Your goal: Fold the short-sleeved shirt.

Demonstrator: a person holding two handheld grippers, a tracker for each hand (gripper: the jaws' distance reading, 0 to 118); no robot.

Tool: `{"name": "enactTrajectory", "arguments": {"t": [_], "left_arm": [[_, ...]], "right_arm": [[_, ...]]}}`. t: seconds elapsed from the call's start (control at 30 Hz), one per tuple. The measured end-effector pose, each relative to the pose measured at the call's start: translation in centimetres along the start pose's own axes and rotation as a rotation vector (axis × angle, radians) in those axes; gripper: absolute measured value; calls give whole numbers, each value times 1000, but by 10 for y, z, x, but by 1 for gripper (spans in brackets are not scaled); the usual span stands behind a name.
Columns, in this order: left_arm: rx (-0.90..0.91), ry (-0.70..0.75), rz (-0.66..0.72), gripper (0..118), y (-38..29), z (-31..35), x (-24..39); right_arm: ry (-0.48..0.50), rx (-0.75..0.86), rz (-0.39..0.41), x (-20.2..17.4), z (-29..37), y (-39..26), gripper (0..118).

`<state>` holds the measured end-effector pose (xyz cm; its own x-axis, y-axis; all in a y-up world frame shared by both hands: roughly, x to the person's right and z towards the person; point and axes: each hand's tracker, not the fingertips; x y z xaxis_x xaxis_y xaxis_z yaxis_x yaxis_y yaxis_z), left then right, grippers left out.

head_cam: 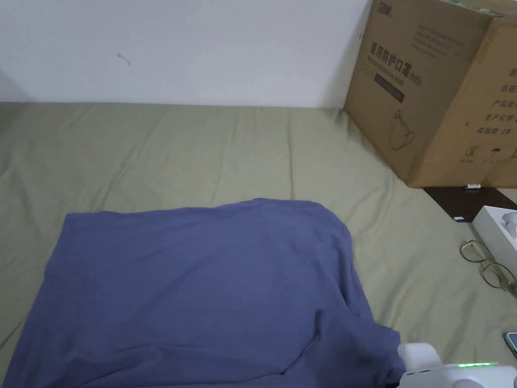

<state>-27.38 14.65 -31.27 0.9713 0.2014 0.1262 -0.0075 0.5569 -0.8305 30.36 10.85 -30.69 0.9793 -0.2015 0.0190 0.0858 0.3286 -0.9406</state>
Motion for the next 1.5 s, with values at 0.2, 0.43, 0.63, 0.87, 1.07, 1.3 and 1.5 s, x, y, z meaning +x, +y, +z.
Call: {"name": "enactTrajectory", "arguments": {"t": [0.2, 0.43, 0.63, 0.87, 1.07, 1.3, 1.5], "left_arm": [[55, 14, 4, 2, -1, 7, 2], [160, 1, 26, 2, 28, 22, 5], [156, -2, 91, 2, 106, -14, -7], [-43, 17, 20, 2, 185, -139, -37], [-65, 27, 99, 95, 185, -181, -56], [124, -22, 212, 95, 162, -120, -43], [504, -51, 253, 47, 85, -4, 5]], "right_arm": [[-76, 117, -22, -1, 28, -6, 9], [-19, 269, -90, -11, 60, 8, 9], [7, 327, -143, -12, 54, 91, 9], [-27, 153, -145, -1, -51, 222, 9], [-108, 125, -173, 0, -102, 247, 63], [-44, 306, -147, -10, -40, 203, 75], [44, 631, -65, -50, 56, 96, 51]]}}
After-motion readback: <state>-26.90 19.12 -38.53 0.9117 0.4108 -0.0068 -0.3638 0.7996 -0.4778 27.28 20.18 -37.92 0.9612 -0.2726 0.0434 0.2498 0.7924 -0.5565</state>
